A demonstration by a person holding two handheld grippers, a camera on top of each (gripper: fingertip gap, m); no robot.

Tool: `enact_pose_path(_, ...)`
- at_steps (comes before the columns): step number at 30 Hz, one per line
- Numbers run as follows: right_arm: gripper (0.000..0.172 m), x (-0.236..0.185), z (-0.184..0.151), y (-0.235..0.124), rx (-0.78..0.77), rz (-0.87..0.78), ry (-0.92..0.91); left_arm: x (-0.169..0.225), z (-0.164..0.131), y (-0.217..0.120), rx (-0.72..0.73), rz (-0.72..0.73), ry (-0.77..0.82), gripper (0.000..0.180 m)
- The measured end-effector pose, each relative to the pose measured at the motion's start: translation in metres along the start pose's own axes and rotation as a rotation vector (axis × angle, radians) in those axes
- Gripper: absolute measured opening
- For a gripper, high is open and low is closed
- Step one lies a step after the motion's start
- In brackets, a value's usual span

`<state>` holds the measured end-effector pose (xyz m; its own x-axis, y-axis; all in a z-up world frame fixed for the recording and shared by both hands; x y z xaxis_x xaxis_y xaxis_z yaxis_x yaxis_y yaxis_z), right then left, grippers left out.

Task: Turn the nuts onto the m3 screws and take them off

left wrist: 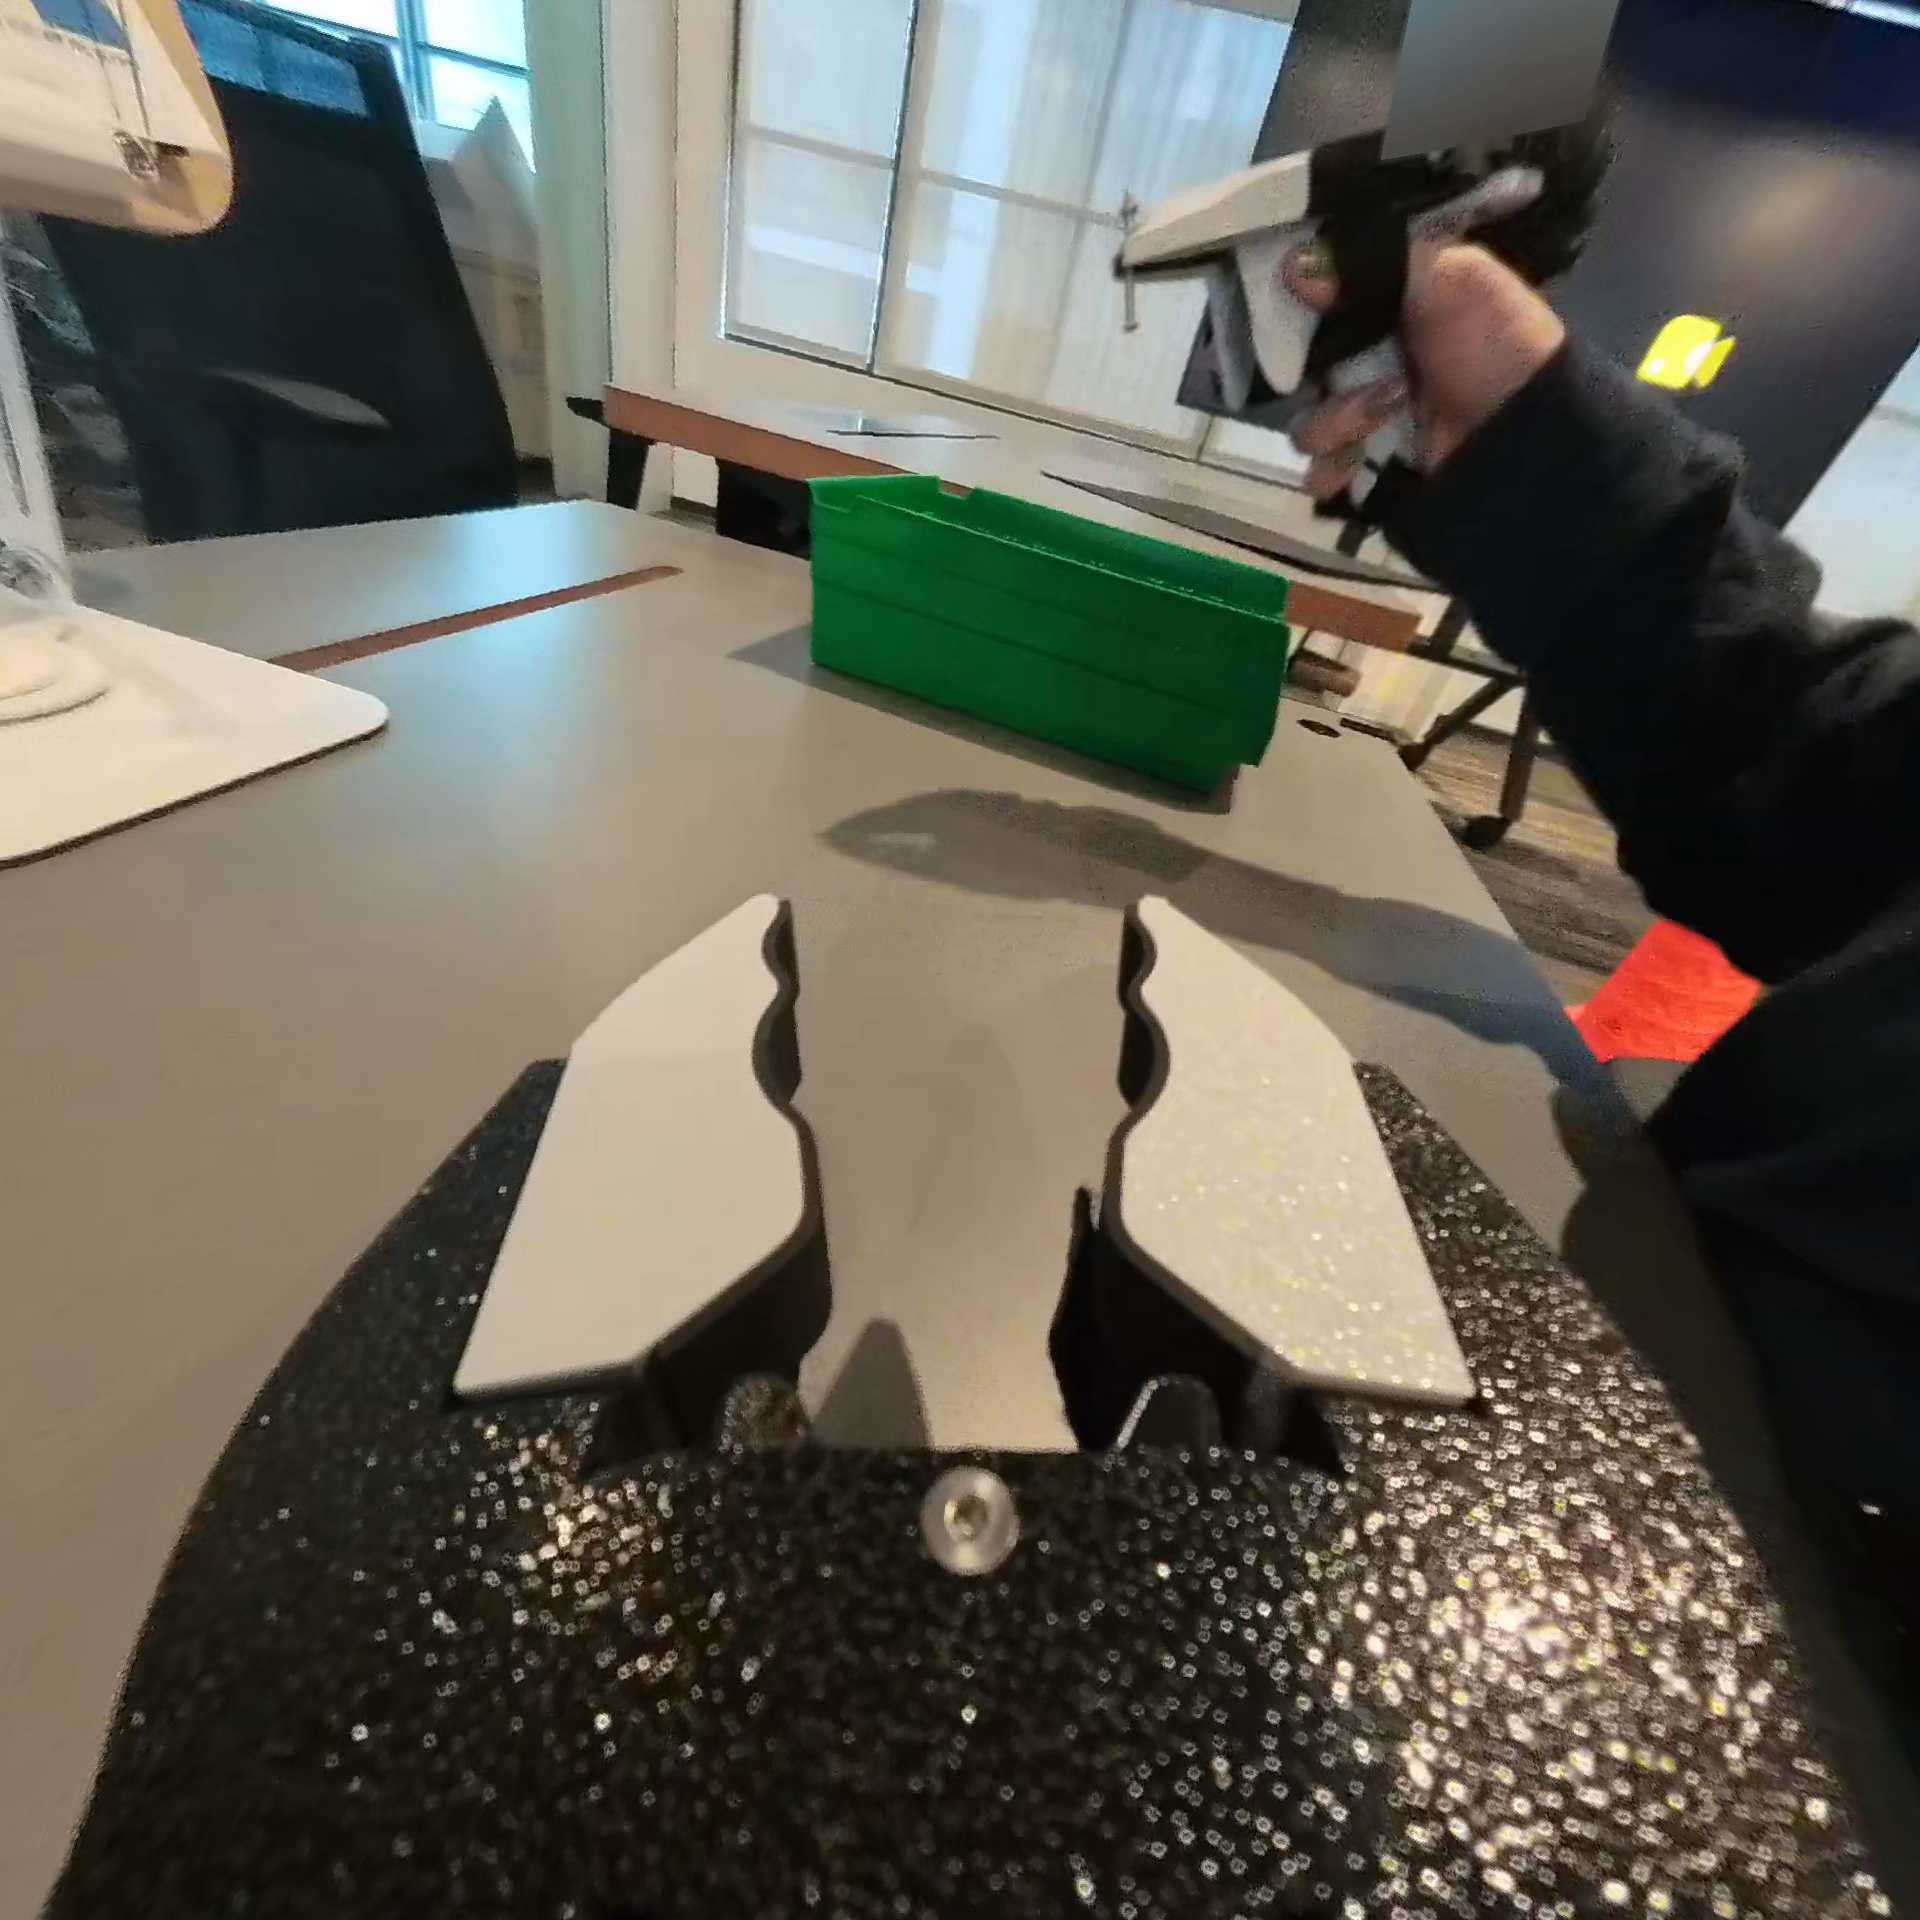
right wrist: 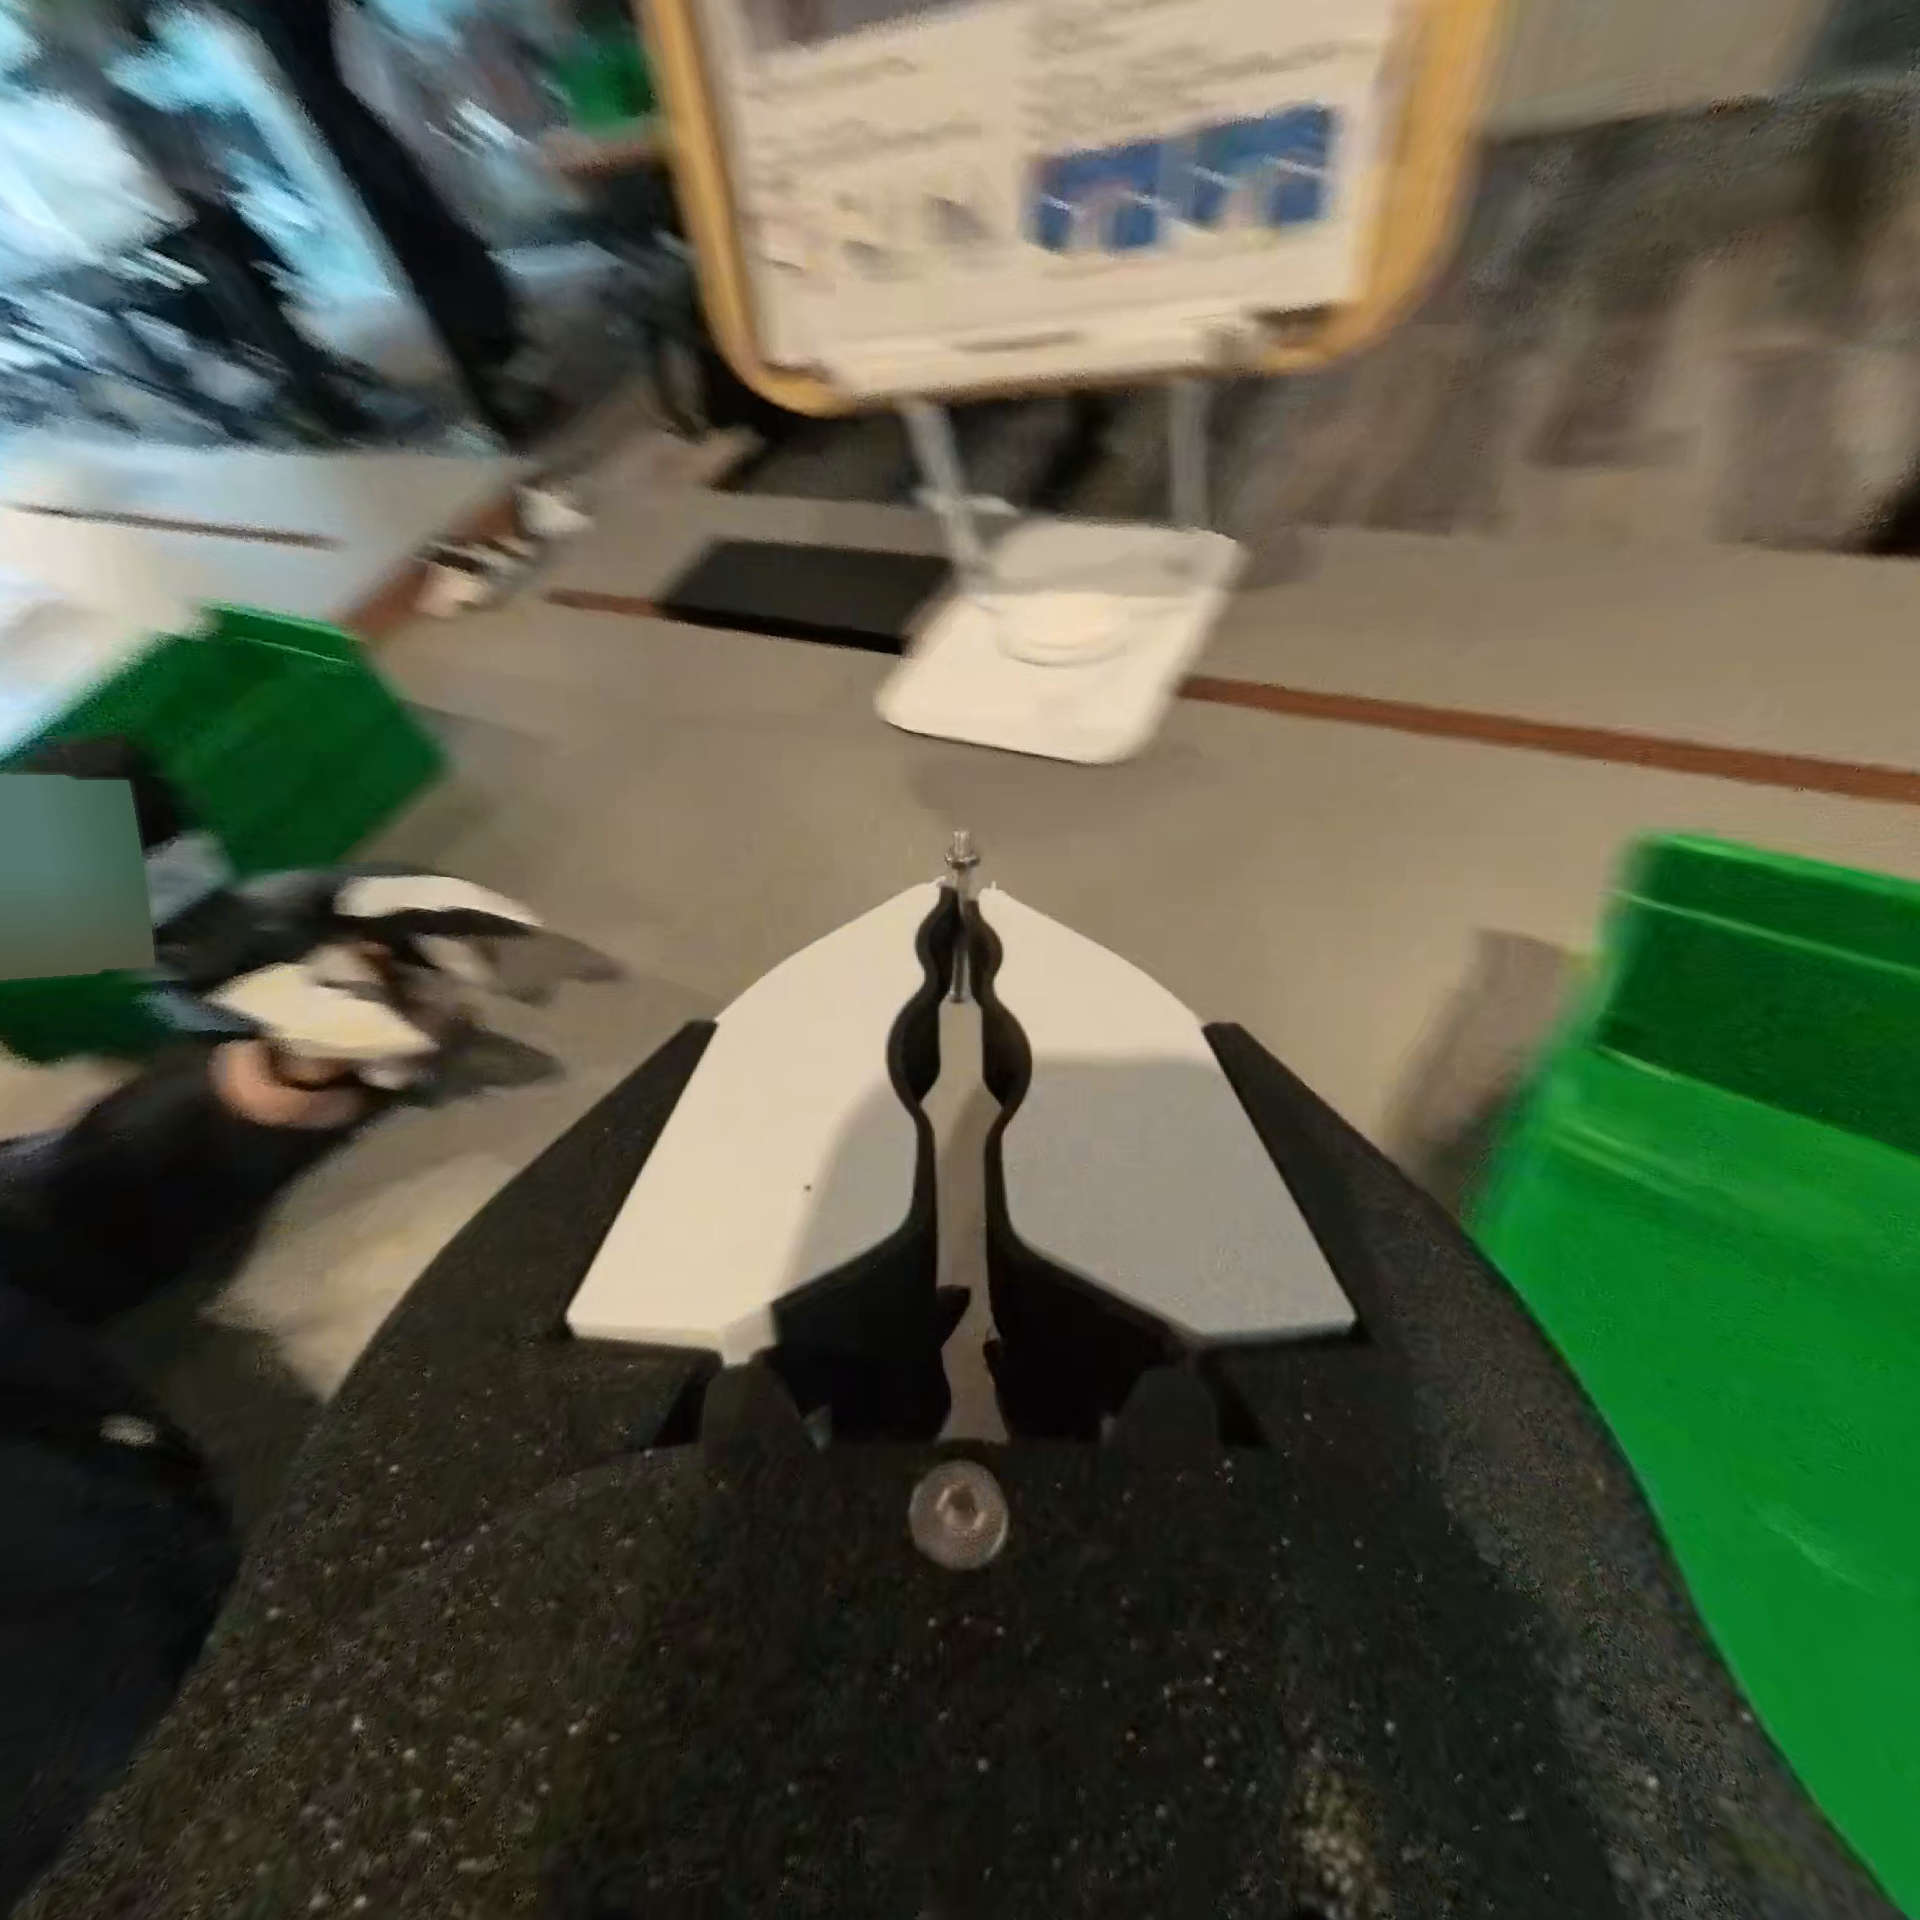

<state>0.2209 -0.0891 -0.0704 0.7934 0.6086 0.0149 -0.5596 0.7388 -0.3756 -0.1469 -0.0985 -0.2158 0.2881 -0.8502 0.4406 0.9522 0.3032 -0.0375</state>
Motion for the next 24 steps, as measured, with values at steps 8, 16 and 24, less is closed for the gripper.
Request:
enact_pose_path(8, 0.002, 0.113, -0.072, -0.017, -0.796, -0.177, -0.009, 0.001, 0.000, 0.000, 0.000, 0.005, 0.011, 0.052)
enact_pose_path(16, 0.002, 0.155, -0.140, 0.000, -1.152, -0.173, 0.049, 0.002, -0.001, 0.001, -0.010, 0.006, 0.020, 0.049)
enact_pose_path(24, 0.002, 0.161, -0.158, 0.001, -1.221, -0.167, 0.078, 0.003, -0.002, 0.003, -0.039, 0.018, 0.036, 0.035)
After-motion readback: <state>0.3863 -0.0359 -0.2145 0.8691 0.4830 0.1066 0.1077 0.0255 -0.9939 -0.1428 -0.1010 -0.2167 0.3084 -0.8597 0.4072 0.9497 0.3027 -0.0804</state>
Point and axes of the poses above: each gripper's, where its closed fingertips meet, y out along the fingers, z out of its top, x = y × z across the jaws, the point moved 9 cm from there along -y, back along the fingers, and after that the axes turned 14 degrees about -y, right-handed, at the moved point
